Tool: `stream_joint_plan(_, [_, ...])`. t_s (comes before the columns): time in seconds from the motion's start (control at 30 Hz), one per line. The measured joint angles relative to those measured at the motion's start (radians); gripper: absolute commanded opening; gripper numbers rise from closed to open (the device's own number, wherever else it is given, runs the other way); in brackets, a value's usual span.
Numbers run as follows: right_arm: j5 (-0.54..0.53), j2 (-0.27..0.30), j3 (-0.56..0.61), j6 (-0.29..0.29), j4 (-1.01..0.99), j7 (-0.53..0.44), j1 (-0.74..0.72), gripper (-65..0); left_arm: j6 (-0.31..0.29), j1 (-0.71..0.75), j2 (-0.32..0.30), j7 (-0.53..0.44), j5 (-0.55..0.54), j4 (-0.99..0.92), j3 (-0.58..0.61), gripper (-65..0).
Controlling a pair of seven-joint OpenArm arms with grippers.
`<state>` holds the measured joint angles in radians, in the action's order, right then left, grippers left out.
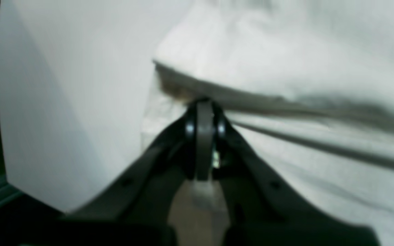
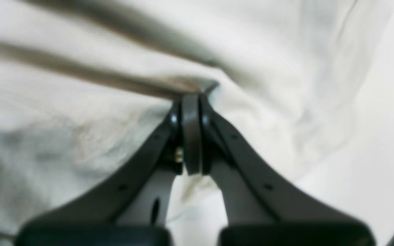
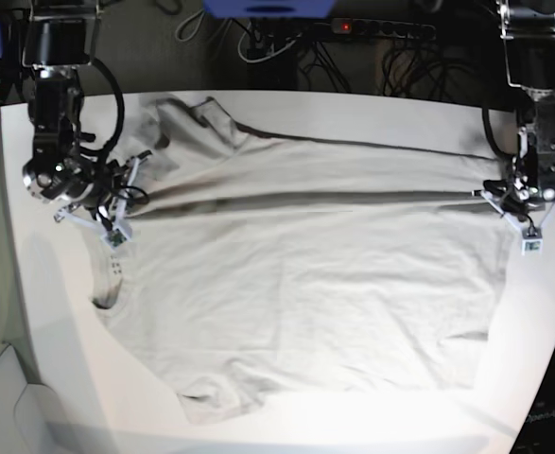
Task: Layout the t-shirt on the table in an organized manner, then fold the t-shirt properly
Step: 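Grasp the collar-side corners of the t-shirt with both grippers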
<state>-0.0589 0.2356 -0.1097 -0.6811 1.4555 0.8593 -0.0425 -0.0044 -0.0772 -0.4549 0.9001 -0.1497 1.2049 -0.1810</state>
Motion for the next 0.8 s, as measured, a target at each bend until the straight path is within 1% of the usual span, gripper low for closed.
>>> stream_joint_plan(0.07, [-0.006,0.000,-0.001,0.001,-0.041,-0.021,-0.030,-65.0,0.000,-0.016,0.004,-0.023,0.002,-0.027,-0.002,-64.8])
stream_joint_plan(0.13, [-0.002,-0.001,-0.001,0.000,-0.089,-0.034,-0.074,-65.0,0.000,-0.029,0.014,-0.024,0.020,-0.033,-0.002,-64.8])
stream_joint_plan(0.27, [0.008,-0.004,0.001,-0.002,-0.141,-0.024,-0.135,-65.0,0.000,-0.039,0.026,-0.029,0.026,-0.034,-0.002,-64.8])
stream_joint_plan(0.33, [0.022,-0.003,0.001,-0.002,-0.139,0.005,-0.151,-65.0,0.000,-0.043,0.036,-0.020,0.026,-0.023,-0.006,-64.8])
stream_joint_plan(0.4, [0.029,0.004,0.002,-0.002,-0.102,0.013,-0.157,-65.0,0.000,-0.039,0.051,-0.010,0.017,0.008,-0.008,-64.8])
stream_joint_plan(0.47, [0.027,0.017,0.001,-0.002,-0.014,0.009,-0.151,-65.0,0.000,-0.032,0.062,0.016,-0.019,0.052,-0.001,-64.8])
stream_joint_plan(0.5, [0.026,0.020,-0.002,-0.002,0.027,0.014,-0.145,-65.0,0.000,-0.025,0.065,0.029,-0.019,0.076,0.000,-64.8])
stream_joint_plan(0.6, [0.027,0.018,-0.002,-0.002,0.125,0.058,-0.109,-65.0,0.000,-0.013,0.065,0.104,-0.015,0.150,-0.025,-64.8])
stream_joint_plan(0.67, [0.027,0.016,0.000,-0.002,0.187,0.095,-0.080,-62.3,0.000,-0.011,0.065,0.132,-0.015,0.221,-0.063,-64.8])
stream_joint_plan(0.73, [0.022,0.016,-0.001,-0.002,0.244,0.121,-0.057,-57.0,0.000,-0.006,0.059,0.142,-0.011,0.278,-0.097,-64.6])
stream_joint_plan(0.8, [0.023,0.016,-0.002,-0.002,0.299,0.153,-0.024,-50.2,0.000,0.015,0.055,0.170,-0.007,0.316,-0.116,-64.5])
